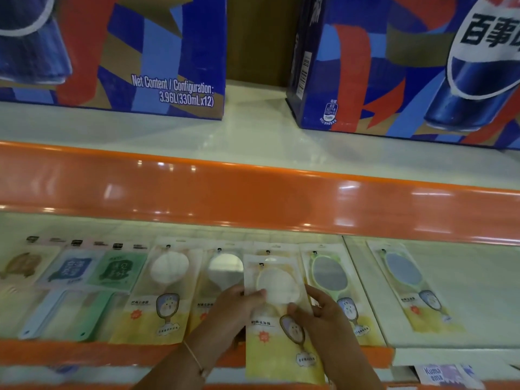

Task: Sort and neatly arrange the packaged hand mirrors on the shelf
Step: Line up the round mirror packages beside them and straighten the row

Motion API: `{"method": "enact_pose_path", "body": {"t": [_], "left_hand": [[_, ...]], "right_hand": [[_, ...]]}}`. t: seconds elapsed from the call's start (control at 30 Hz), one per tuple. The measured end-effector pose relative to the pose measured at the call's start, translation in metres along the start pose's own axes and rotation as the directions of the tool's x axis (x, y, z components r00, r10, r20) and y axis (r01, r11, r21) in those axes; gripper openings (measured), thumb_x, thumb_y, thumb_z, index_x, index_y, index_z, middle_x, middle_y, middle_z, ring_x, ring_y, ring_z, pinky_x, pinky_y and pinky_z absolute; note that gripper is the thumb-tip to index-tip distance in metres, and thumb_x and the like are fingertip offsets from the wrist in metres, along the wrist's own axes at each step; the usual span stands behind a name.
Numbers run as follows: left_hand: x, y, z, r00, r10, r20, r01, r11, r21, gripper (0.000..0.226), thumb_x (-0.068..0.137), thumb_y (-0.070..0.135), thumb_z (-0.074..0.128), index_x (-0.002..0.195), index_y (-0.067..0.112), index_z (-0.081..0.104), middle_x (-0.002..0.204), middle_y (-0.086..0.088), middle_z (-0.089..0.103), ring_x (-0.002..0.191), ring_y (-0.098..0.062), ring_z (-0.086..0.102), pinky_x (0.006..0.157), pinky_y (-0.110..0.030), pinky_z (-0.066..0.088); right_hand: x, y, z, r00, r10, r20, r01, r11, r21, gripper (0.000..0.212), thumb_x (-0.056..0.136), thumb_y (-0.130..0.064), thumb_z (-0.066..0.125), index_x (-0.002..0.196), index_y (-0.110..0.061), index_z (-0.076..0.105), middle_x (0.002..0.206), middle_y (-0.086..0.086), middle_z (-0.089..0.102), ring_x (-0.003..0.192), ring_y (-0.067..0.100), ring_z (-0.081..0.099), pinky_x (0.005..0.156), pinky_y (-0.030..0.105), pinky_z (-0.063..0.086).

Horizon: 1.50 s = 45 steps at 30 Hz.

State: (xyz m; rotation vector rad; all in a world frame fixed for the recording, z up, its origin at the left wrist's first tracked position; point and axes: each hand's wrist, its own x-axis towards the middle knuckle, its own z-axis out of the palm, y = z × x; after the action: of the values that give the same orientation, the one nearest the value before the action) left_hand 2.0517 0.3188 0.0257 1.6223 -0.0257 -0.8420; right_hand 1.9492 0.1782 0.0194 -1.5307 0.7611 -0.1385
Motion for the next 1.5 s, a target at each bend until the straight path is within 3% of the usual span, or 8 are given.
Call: {"method": "enact_pose_path", "body": {"t": [0.2, 0.37, 0.57, 0.83, 0.93, 1.13, 1.3, 1.5], "left_hand": [[0.012, 0.0, -0.001, 0.994, -0.044, 0.098, 0.047, 0.998, -0.028, 0.019, 0.086, 0.016, 0.069, 0.105, 0.013, 0.069, 0.096, -0.01, 0.075, 0.089, -0.03, 0.071, 0.088, -0.049, 0.054], [0.026, 0.012, 0.004, 0.995, -0.095, -0.008, 0.095, 0.995, 0.031, 0.021, 0.087, 0.018, 0.07, 0.101, 0.004, 0.062, 0.088, -0.013, 0.072, 0.071, -0.025, 0.071, 0.052, -0.026, 0.054], [0.051, 0.018, 0.007, 0.996, 0.003, -0.09, 0.021, 0.966, 0.256, 0.053, 0.078, 0.03, 0.076, 0.12, 0.006, 0.055, 0.113, -0.01, 0.064, 0.097, -0.027, 0.064, 0.083, -0.039, 0.054], [0.056, 0.016, 0.01, 0.975, 0.185, -0.124, -0.093, 0.844, 0.527, 0.06, 0.085, 0.027, 0.07, 0.136, 0.016, 0.041, 0.103, -0.003, 0.063, 0.08, -0.013, 0.062, 0.064, -0.023, 0.049], [0.047, 0.01, 0.008, 0.961, 0.262, -0.089, -0.143, 0.748, 0.648, 0.056, 0.088, 0.028, 0.065, 0.137, 0.015, 0.04, 0.089, 0.001, 0.062, 0.074, -0.01, 0.062, 0.063, -0.021, 0.05], [0.03, -0.014, 0.003, 0.919, 0.395, -0.001, -0.207, 0.483, 0.851, 0.046, 0.089, 0.044, 0.058, 0.13, 0.023, 0.047, 0.118, 0.005, 0.05, 0.106, -0.015, 0.055, 0.088, -0.031, 0.05], [0.025, -0.05, -0.014, 0.758, 0.621, 0.199, -0.394, 0.194, 0.898, 0.038, 0.086, 0.054, 0.045, 0.106, 0.027, 0.063, 0.105, 0.009, 0.059, 0.106, -0.016, 0.049, 0.09, -0.038, 0.049], [0.026, -0.078, -0.018, 0.73, 0.609, 0.311, -0.412, 0.03, 0.911, 0.049, 0.093, 0.054, 0.038, 0.131, 0.027, 0.053, 0.138, -0.002, 0.053, 0.14, -0.026, 0.03, 0.114, -0.046, 0.017]], "right_hand": [[0.003, -0.007, 0.0, 0.998, 0.065, 0.012, -0.066, 0.992, 0.109, 0.023, 0.082, -0.01, 0.073, 0.104, -0.015, 0.068, 0.08, 0.006, 0.077, 0.073, 0.019, 0.074, 0.059, 0.025, 0.054], [0.02, -0.01, -0.004, 0.997, 0.056, -0.052, -0.059, 0.997, -0.049, 0.034, 0.085, -0.024, 0.072, 0.117, -0.016, 0.064, 0.086, -0.003, 0.076, 0.073, 0.008, 0.071, 0.054, 0.018, 0.049], [0.046, -0.007, -0.012, 0.992, -0.068, -0.108, 0.034, 0.957, -0.287, 0.044, 0.085, -0.027, 0.071, 0.126, -0.019, 0.058, 0.097, 0.005, 0.067, 0.073, 0.015, 0.065, 0.053, 0.021, 0.051], [0.058, -0.008, -0.009, 0.968, -0.22, -0.123, 0.115, 0.819, -0.561, 0.038, 0.087, -0.034, 0.066, 0.122, -0.019, 0.061, 0.094, -0.002, 0.064, 0.081, 0.013, 0.062, 0.071, 0.028, 0.053], [0.053, -0.006, -0.007, 0.958, -0.266, -0.107, 0.141, 0.763, -0.631, 0.039, 0.088, -0.034, 0.065, 0.122, -0.016, 0.062, 0.106, 0.002, 0.068, 0.087, 0.014, 0.062, 0.078, 0.028, 0.052], [0.038, 0.013, -0.008, 0.899, -0.41, -0.155, 0.21, 0.713, -0.669, 0.034, 0.087, -0.025, 0.066, 0.12, -0.017, 0.066, 0.114, 0.004, 0.069, 0.108, 0.022, 0.062, 0.089, 0.026, 0.044], [0.034, 0.043, -0.005, 0.786, -0.596, -0.161, 0.296, 0.593, -0.749, 0.022, 0.083, -0.02, 0.064, 0.102, -0.012, 0.073, 0.1, 0.004, 0.074, 0.101, 0.027, 0.065, 0.09, 0.03, 0.044], [0.025, 0.08, 0.008, 0.688, -0.719, -0.097, 0.364, 0.458, -0.811, 0.035, 0.086, -0.034, 0.048, 0.102, -0.018, 0.074, 0.111, -0.003, 0.072, 0.123, 0.022, 0.054, 0.105, 0.037, 0.035]]}}
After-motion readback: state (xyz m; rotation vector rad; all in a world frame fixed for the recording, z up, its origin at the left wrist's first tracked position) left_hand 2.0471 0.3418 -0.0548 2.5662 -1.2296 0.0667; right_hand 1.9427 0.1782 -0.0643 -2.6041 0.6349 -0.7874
